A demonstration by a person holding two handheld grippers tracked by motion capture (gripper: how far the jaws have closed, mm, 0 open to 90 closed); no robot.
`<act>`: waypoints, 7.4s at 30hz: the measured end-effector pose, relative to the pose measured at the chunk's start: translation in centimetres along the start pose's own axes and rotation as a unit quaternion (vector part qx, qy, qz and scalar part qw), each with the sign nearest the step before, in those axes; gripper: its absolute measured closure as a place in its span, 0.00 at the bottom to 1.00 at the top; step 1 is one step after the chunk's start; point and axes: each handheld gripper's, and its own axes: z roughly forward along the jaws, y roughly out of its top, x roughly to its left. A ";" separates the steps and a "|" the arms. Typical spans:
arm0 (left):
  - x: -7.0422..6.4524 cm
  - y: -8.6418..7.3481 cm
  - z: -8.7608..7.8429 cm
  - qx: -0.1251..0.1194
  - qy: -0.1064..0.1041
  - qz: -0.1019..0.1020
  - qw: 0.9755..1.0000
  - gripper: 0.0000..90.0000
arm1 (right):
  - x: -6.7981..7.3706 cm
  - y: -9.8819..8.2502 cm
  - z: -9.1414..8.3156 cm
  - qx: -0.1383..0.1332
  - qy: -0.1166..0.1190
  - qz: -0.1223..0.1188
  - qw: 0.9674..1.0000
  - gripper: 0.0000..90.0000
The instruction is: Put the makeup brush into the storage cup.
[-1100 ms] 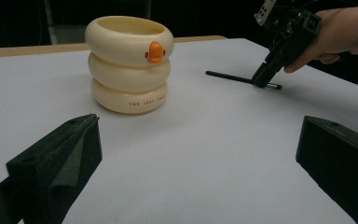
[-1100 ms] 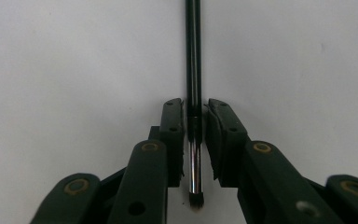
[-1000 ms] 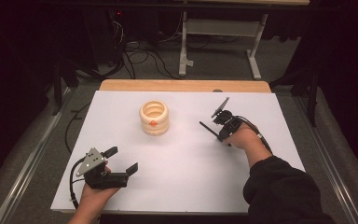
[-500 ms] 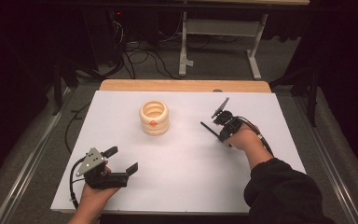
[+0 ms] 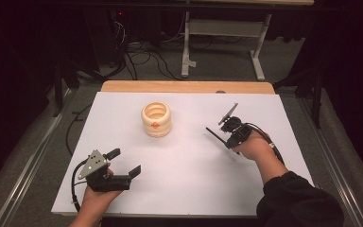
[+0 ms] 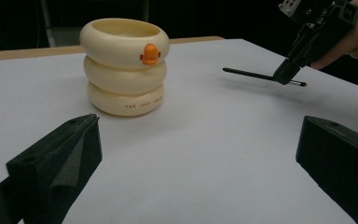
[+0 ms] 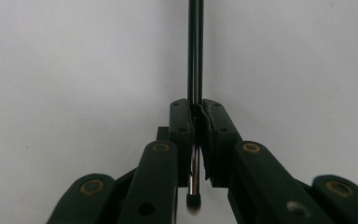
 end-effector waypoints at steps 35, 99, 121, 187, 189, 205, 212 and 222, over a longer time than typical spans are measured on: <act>0.1 0.1 -0.2 -0.005 0.003 0.005 1.000 0.01 | 3.0 -5.4 -2.4 -0.005 -0.014 0.006 1.000 0.95; -0.7 0.2 7.3 0.049 0.040 0.086 0.994 0.05 | 5.4 -4.6 -1.6 -0.018 0.011 -0.075 0.997 0.95; -1.7 -0.7 7.8 0.073 0.058 0.180 0.979 0.06 | 7.8 -2.8 -1.8 -0.017 0.023 -0.113 0.993 0.95; -4.5 -1.4 7.9 0.071 0.130 0.459 0.876 0.13 | 10.4 -0.4 -2.5 -0.012 0.028 -0.154 0.988 0.95; -4.6 -1.4 7.9 0.075 0.131 0.470 0.870 0.14 | 10.5 -0.3 -2.5 -0.017 0.030 -0.157 0.987 0.95; -5.3 -1.9 8.0 0.075 0.136 0.515 0.843 0.18 | 11.6 0.3 -2.9 -0.018 0.042 -0.178 0.983 0.95; -5.4 -2.1 8.1 0.076 0.133 0.521 0.840 0.21 | 12.1 0.7 -3.0 -0.018 0.046 -0.188 0.981 0.95; -5.6 -2.4 8.2 0.075 0.130 0.538 0.830 0.22 | 13.1 1.2 -2.8 -0.015 0.051 -0.202 0.978 0.95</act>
